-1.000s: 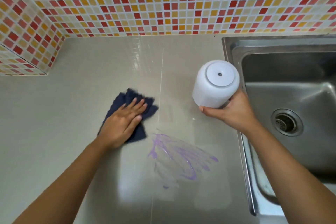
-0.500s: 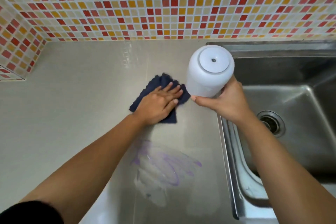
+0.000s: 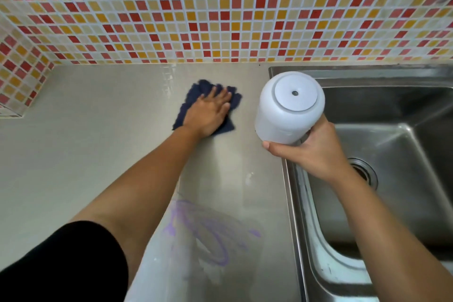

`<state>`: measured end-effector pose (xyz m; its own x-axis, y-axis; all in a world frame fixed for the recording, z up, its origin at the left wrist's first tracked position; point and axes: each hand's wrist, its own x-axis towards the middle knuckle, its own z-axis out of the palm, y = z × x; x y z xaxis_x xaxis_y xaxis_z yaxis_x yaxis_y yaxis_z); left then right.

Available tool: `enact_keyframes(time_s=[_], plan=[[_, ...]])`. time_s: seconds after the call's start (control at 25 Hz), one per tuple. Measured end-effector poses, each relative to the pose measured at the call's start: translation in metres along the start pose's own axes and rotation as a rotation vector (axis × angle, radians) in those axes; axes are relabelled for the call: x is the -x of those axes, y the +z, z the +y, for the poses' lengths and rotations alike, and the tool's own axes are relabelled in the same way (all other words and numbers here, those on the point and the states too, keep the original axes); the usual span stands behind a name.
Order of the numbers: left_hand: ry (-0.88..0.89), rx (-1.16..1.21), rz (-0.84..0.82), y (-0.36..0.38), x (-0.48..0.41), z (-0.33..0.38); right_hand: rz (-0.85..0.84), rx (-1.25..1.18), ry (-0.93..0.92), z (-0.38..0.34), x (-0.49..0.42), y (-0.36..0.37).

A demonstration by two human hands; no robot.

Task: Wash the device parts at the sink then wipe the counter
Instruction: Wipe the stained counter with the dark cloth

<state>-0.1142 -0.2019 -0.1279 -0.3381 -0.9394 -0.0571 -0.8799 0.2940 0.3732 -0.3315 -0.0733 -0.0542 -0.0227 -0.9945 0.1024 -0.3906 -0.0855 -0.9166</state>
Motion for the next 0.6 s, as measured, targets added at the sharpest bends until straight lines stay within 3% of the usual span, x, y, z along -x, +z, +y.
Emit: enact_keyframes(time_s=[0.12, 0.2, 0.28, 0.4, 0.44, 0.48, 0.6], plan=[[0.434, -0.019, -0.159, 0.015, 0.053, 0.023, -0.011, -0.013, -0.001, 0.001, 0.0, 0.001], [0.648, 0.0, -0.209, 0.004, 0.09, -0.005, -0.015, -0.012, 0.007, 0.003, 0.0, -0.001], [0.538, 0.03, -0.109, -0.015, 0.086, -0.051, -0.019, -0.02, 0.018, 0.007, 0.0, -0.003], [0.021, 0.029, 0.013, -0.026, 0.039, -0.072, -0.006, -0.023, 0.026, 0.01, 0.001, -0.003], [-0.006, 0.026, -0.012, -0.02, 0.028, -0.052, 0.003, -0.025, 0.032, 0.011, 0.0, -0.002], [0.066, 0.016, -0.054, -0.011, 0.027, -0.028, 0.008, -0.027, 0.038, 0.012, 0.0, -0.001], [0.547, 0.036, -0.216, 0.016, 0.075, 0.017, 0.006, -0.006, 0.054, 0.014, -0.002, 0.002]])
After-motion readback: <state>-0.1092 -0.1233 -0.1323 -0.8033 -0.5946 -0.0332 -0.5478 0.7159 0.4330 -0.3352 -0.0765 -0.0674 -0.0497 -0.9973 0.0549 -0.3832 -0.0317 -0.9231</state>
